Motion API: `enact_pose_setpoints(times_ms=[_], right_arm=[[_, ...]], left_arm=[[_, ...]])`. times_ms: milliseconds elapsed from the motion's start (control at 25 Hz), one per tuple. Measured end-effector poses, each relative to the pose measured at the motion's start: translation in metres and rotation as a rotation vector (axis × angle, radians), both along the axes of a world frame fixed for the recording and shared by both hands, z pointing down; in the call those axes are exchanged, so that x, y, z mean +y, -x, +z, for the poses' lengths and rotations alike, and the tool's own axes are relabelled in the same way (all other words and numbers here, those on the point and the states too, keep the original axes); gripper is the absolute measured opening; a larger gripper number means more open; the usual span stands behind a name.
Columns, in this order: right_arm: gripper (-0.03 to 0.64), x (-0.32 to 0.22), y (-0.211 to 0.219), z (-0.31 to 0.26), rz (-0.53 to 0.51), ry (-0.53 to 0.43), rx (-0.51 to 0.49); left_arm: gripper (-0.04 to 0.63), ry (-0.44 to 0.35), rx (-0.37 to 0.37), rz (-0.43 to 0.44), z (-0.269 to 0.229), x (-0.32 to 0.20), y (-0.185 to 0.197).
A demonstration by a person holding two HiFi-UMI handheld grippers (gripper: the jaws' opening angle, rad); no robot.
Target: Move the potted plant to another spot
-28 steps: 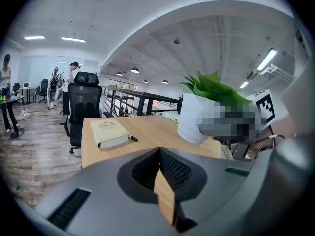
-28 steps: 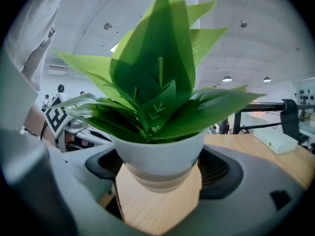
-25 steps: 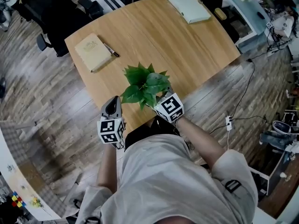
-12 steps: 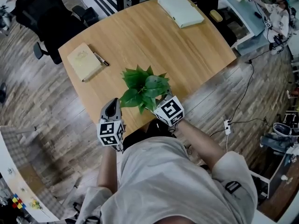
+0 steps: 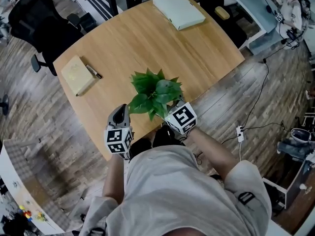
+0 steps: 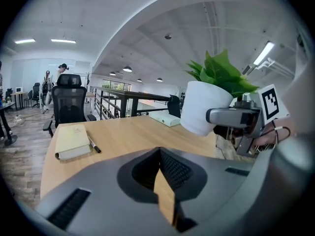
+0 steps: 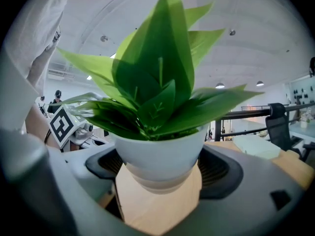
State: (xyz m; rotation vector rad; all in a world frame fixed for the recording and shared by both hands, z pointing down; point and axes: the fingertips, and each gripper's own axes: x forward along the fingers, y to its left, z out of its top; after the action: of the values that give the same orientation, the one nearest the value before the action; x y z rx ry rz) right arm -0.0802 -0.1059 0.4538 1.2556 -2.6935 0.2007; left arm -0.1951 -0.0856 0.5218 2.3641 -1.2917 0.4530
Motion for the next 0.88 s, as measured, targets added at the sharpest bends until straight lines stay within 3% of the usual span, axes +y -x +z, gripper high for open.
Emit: enact_pose_setpoints(times_ms=[680, 880], right_arm=[[0.474, -0.018, -0.148, 0.011, 0.084, 0.005, -0.037], [0.474, -0.013, -0.181, 0.015, 0.156, 0.004, -0.049]], left_arm=[[0.012, 0.016, -0.057, 0.084, 0.008, -0.028, -0.141], [0.012, 0.019, -0.078, 0.16, 0.009, -0.03, -0.172]])
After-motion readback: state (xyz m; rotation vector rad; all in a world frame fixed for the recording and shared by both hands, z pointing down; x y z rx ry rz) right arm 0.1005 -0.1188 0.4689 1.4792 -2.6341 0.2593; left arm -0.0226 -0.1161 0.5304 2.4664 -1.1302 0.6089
